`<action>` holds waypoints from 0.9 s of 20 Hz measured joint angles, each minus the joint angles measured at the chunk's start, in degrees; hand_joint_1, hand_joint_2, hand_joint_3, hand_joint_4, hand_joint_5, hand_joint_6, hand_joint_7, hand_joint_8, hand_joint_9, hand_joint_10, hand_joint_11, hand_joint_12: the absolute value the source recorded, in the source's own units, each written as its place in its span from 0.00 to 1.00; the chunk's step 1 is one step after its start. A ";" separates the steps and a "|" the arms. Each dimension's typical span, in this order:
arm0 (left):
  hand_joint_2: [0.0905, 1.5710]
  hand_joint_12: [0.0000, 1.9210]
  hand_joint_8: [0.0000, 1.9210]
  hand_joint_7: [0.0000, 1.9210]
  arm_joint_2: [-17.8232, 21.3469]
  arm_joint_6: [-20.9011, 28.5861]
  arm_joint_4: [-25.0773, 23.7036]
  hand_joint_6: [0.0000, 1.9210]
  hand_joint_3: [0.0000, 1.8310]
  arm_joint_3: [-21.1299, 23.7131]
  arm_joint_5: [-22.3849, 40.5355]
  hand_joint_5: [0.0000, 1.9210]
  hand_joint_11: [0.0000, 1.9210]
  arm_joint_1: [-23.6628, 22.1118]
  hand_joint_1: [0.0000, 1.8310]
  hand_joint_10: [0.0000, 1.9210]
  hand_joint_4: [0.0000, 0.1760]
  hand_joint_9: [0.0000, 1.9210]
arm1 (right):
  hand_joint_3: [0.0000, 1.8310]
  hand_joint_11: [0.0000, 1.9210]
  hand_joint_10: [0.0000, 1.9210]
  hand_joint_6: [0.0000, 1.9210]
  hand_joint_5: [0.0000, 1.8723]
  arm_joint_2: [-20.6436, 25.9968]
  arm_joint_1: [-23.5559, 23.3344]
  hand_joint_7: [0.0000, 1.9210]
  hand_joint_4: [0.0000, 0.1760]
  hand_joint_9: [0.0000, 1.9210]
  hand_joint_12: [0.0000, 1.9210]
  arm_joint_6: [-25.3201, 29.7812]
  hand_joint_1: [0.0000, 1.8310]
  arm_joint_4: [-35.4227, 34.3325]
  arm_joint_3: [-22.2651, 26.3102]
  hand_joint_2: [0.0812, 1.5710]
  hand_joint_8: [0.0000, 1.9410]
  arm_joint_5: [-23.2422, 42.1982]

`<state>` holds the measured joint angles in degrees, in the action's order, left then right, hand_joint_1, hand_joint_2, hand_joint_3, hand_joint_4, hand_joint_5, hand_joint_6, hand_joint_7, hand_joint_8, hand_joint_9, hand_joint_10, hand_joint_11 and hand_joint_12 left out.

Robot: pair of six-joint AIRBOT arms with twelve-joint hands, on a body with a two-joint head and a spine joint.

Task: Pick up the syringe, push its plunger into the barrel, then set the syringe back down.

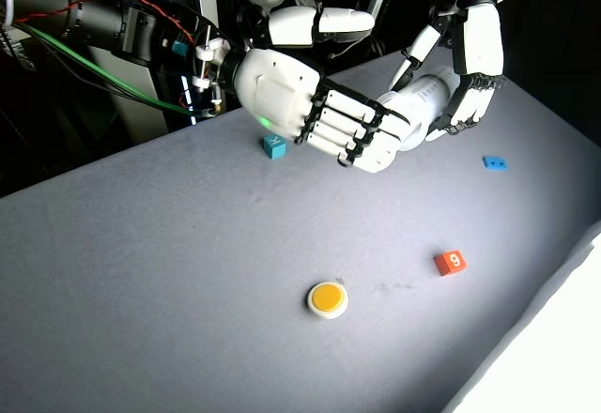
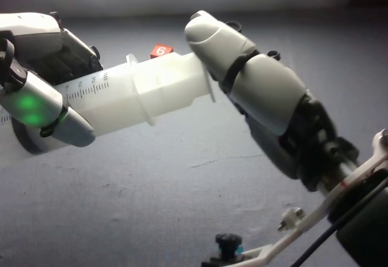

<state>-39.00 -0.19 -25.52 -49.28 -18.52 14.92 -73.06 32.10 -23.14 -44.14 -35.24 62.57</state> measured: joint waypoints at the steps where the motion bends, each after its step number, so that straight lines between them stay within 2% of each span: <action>1: 0.69 0.83 0.51 0.53 0.00 -0.02 0.02 0.54 0.00 0.00 -0.13 0.50 0.25 0.02 0.66 0.53 0.16 0.46 | 0.00 0.00 0.00 0.00 0.02 -0.83 -0.02 0.00 0.00 0.00 0.00 -0.04 0.00 -0.07 -0.09 0.75 0.00 0.22; 5: 0.69 0.83 0.52 0.52 0.00 -0.17 0.02 0.53 0.00 0.02 -0.28 0.50 0.26 0.02 0.66 0.54 0.16 0.45 | 0.00 0.00 0.00 0.00 0.02 -3.67 -0.04 0.01 0.00 0.00 0.00 -0.31 0.00 -0.20 -0.28 0.75 0.00 0.72; 9: 0.70 0.83 0.53 0.52 -0.02 -0.24 0.04 0.55 0.00 0.02 -0.37 0.49 0.26 0.28 0.66 0.54 0.12 0.45 | 0.00 0.00 0.00 0.01 0.02 -4.66 -0.44 0.01 0.00 0.00 0.00 -0.13 0.00 0.52 -0.28 0.75 0.00 -2.49; 10: 0.69 0.81 0.51 0.52 -0.02 -0.46 -0.09 0.55 0.00 0.00 -0.44 0.49 0.26 0.26 0.66 0.53 0.15 0.45 | 0.00 0.00 0.00 0.00 0.02 -5.20 -0.44 0.00 0.00 0.00 0.00 0.00 0.00 1.07 -0.28 0.75 0.00 -3.04; 12: 0.69 0.81 0.50 0.53 0.00 -0.46 -0.37 0.56 0.00 0.00 -1.03 0.49 0.27 0.26 0.66 0.52 0.14 0.46 | 0.00 0.00 0.00 0.00 0.02 -5.51 -0.46 0.01 0.00 0.00 0.00 0.57 0.00 0.96 -0.28 0.75 0.00 -3.52; 13: 0.70 0.81 0.48 0.53 0.00 -0.59 -0.39 0.57 0.00 -0.11 -1.40 0.48 0.27 0.33 0.73 0.65 0.00 0.44 | 0.00 0.00 0.00 0.00 0.01 -5.86 -0.50 0.00 0.00 0.00 0.00 0.87 0.00 0.55 -0.28 0.75 0.00 -3.52; 14: 0.70 0.82 0.51 0.52 0.00 -0.85 -0.42 0.57 0.00 -0.13 -1.70 0.48 0.26 0.37 0.68 0.58 0.00 0.43 | 0.00 0.00 0.00 0.00 0.02 -6.12 -0.52 0.01 0.00 0.00 0.00 1.16 0.00 0.31 -0.28 0.75 0.00 -3.56; 15: 0.70 0.81 0.52 0.52 0.00 -0.96 -0.55 0.56 0.00 -0.13 -1.92 0.49 0.26 0.37 0.67 0.54 0.09 0.44 | 0.00 0.00 0.00 0.00 0.02 -6.32 -0.52 0.01 0.00 0.00 0.00 1.33 0.00 0.15 -0.28 0.75 0.00 -3.63; 18: 0.69 0.82 0.51 0.53 0.00 -0.92 -0.59 0.54 0.00 -0.24 -2.08 0.50 0.26 0.37 0.66 0.53 0.15 0.46 | 0.00 0.00 0.00 0.00 0.01 -6.36 -0.63 0.00 0.00 0.00 0.00 1.40 0.00 0.04 -0.28 0.75 0.00 -3.61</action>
<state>-39.00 -1.10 -26.11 -49.52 -20.60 15.29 -79.42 31.46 -21.74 -44.10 -35.53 58.96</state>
